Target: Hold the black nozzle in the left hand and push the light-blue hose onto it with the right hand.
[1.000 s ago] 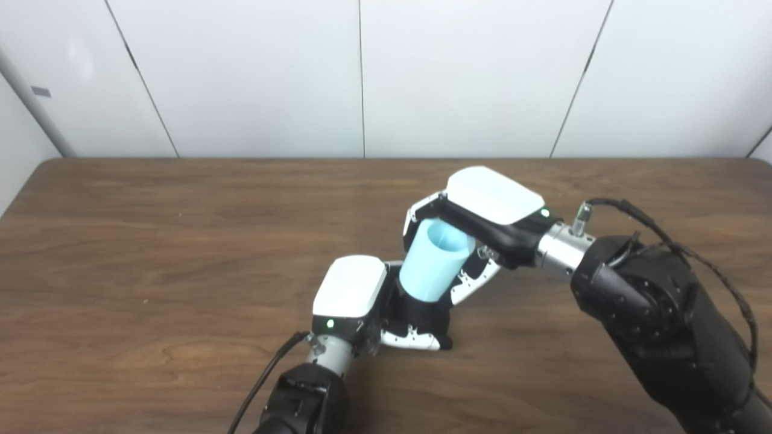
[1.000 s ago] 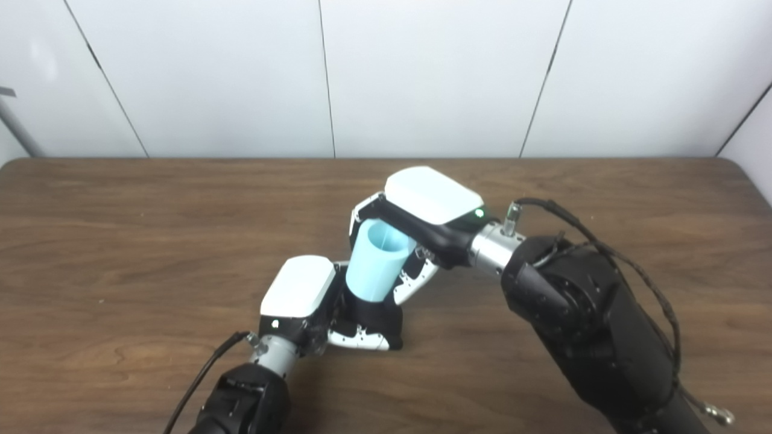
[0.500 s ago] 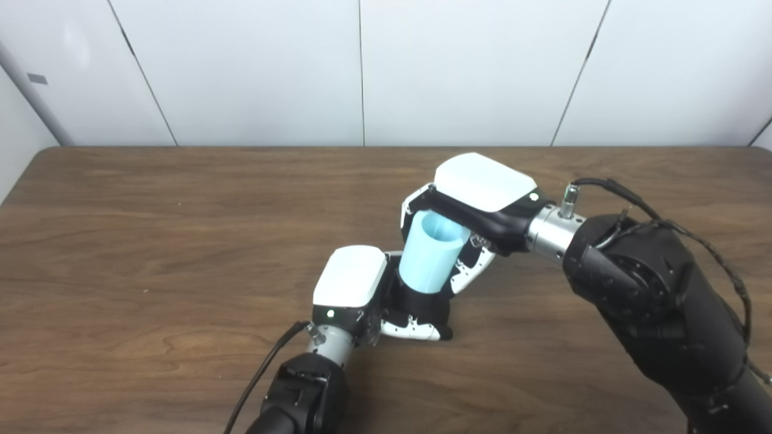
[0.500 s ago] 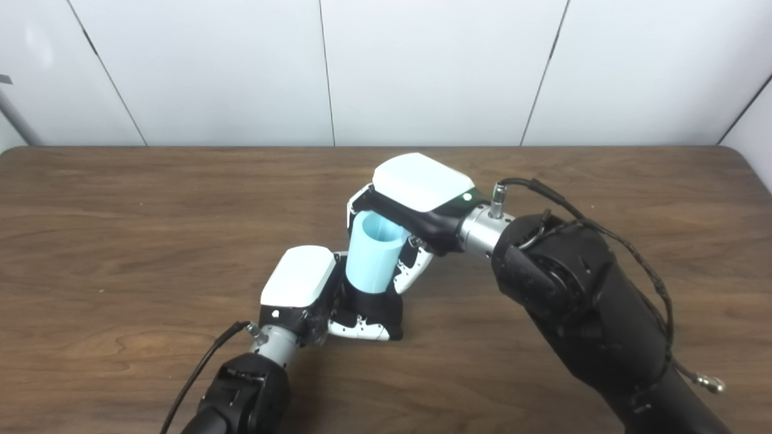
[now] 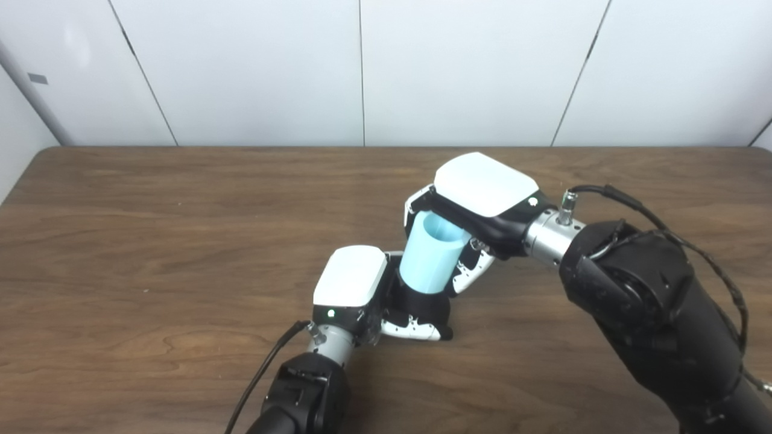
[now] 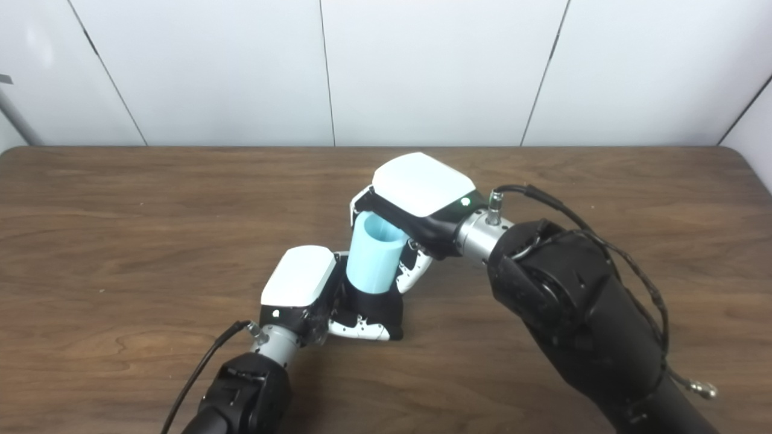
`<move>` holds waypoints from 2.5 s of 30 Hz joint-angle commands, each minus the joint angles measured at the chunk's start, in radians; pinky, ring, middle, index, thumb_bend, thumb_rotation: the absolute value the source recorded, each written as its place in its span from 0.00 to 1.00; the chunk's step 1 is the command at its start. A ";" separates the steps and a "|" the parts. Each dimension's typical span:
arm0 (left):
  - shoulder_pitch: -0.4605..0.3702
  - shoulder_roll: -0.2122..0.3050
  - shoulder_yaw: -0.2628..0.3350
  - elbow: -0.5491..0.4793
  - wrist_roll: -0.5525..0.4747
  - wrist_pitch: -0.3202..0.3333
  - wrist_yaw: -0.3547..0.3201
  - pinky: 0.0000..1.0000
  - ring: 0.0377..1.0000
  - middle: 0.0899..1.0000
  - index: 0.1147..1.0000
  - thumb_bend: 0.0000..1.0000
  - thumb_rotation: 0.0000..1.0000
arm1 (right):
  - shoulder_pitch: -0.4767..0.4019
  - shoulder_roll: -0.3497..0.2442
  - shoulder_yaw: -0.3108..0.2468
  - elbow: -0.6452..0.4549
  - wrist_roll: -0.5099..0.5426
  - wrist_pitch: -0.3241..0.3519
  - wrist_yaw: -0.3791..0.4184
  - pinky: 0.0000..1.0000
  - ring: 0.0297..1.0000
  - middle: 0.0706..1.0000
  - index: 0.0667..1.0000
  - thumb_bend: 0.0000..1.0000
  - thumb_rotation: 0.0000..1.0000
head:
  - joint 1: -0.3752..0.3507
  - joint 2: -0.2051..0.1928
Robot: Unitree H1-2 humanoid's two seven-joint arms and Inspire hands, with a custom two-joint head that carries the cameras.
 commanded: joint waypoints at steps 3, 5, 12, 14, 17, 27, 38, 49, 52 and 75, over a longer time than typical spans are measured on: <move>0.035 -0.006 -0.035 0.012 -0.022 -0.011 -0.086 0.35 0.39 0.39 0.45 0.50 0.00 | 0.040 0.001 -0.003 0.005 -0.081 -0.003 0.050 0.25 0.37 0.46 0.54 0.48 0.00 | 0.000 0.002; 0.036 -0.006 -0.036 0.013 -0.026 -0.018 -0.078 0.36 0.40 0.40 0.44 0.50 0.00 | 0.045 0.008 -0.006 -0.002 -0.093 -0.008 0.063 0.25 0.36 0.45 0.54 0.48 0.00 | 0.000 0.003; 0.040 -0.013 -0.038 0.017 -0.026 -0.017 -0.072 0.36 0.39 0.39 0.45 0.50 0.00 | 0.056 0.032 -0.004 -0.016 -0.148 -0.011 0.124 0.25 0.36 0.46 0.54 0.48 0.00 | 0.001 0.004; 0.041 -0.015 -0.038 0.020 -0.025 -0.016 -0.071 0.36 0.39 0.39 0.45 0.50 0.00 | 0.060 0.040 -0.010 -0.019 -0.156 -0.013 0.129 0.23 0.33 0.44 0.54 0.49 0.00 | 0.002 0.003; 0.040 -0.016 -0.038 0.026 -0.029 -0.021 -0.064 0.35 0.39 0.39 0.45 0.50 0.00 | 0.064 0.050 -0.023 -0.022 -0.162 -0.018 0.135 0.19 0.36 0.47 0.46 0.51 0.00 | 0.000 0.003; 0.040 -0.022 -0.040 0.034 -0.022 -0.018 -0.059 0.35 0.38 0.39 0.45 0.50 0.00 | 0.034 0.040 -0.031 -0.006 -0.264 -0.044 0.287 0.51 0.51 0.57 0.70 0.88 0.17 | 0.005 0.003; 0.040 -0.023 -0.040 0.036 -0.025 -0.014 -0.056 0.36 0.39 0.39 0.45 0.50 0.00 | 0.028 0.053 -0.072 -0.017 -0.262 -0.052 0.345 0.94 0.90 0.89 0.93 1.00 0.34 | 0.008 0.002; 0.040 -0.026 -0.041 0.036 -0.029 -0.004 -0.067 0.38 0.40 0.41 0.44 0.50 0.00 | 0.025 0.051 -0.098 -0.026 -0.231 -0.062 0.328 0.91 0.88 0.87 0.96 1.00 0.30 | 0.007 0.006; 0.039 -0.026 -0.040 0.037 -0.030 -0.005 -0.065 0.41 0.43 0.43 0.43 0.51 0.00 | 0.024 0.051 -0.099 -0.028 -0.225 -0.062 0.333 0.91 0.88 0.88 0.96 1.00 0.29 | 0.008 0.006; 0.030 -0.023 -0.035 0.057 -0.030 -0.015 -0.045 0.34 0.39 0.38 0.45 0.50 0.00 | 0.024 0.041 -0.116 -0.095 -0.179 -0.041 0.381 0.94 0.91 0.90 0.93 1.00 0.30 | 0.011 0.005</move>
